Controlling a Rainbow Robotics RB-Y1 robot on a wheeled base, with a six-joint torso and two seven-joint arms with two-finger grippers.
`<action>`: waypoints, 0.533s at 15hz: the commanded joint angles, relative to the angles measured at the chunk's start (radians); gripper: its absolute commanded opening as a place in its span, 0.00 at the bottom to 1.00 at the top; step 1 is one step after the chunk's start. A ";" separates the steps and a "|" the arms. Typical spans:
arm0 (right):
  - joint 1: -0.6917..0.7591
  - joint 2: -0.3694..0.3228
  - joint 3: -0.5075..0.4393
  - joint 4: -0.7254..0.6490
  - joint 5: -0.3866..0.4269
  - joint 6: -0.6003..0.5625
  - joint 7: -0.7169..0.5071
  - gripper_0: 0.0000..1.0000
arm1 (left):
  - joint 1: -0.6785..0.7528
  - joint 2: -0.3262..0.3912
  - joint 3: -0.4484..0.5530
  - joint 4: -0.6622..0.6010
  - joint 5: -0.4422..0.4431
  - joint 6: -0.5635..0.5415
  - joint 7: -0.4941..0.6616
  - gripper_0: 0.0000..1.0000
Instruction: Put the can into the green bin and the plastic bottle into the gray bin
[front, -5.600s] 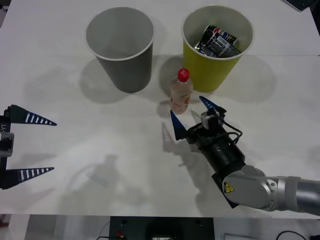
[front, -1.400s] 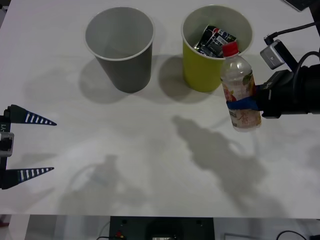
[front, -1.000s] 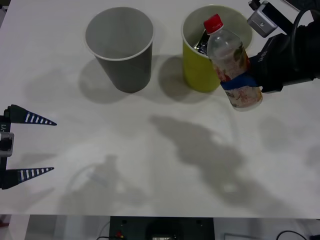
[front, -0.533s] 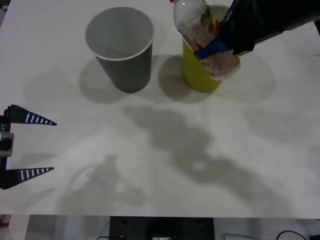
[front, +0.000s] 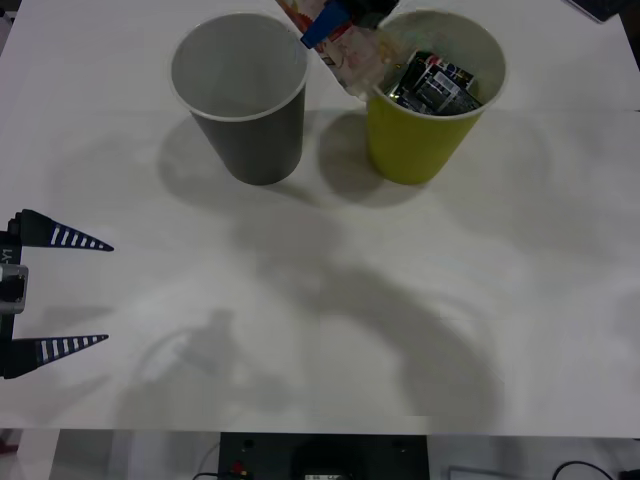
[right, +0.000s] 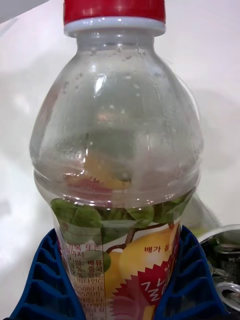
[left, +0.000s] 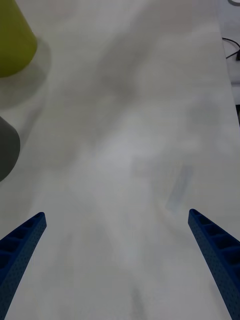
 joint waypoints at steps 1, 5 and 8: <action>-0.073 0.117 0.001 0.151 0.085 0.031 0.004 0.00 | 0.000 0.000 0.000 0.000 0.000 0.000 0.000 0.98; -0.108 0.243 0.001 0.280 0.205 0.148 0.005 0.00 | 0.000 0.000 0.000 0.000 0.000 0.000 0.000 0.98; -0.114 0.298 0.019 0.348 0.263 0.240 0.014 0.00 | 0.000 0.000 0.000 0.000 0.000 0.000 0.000 0.98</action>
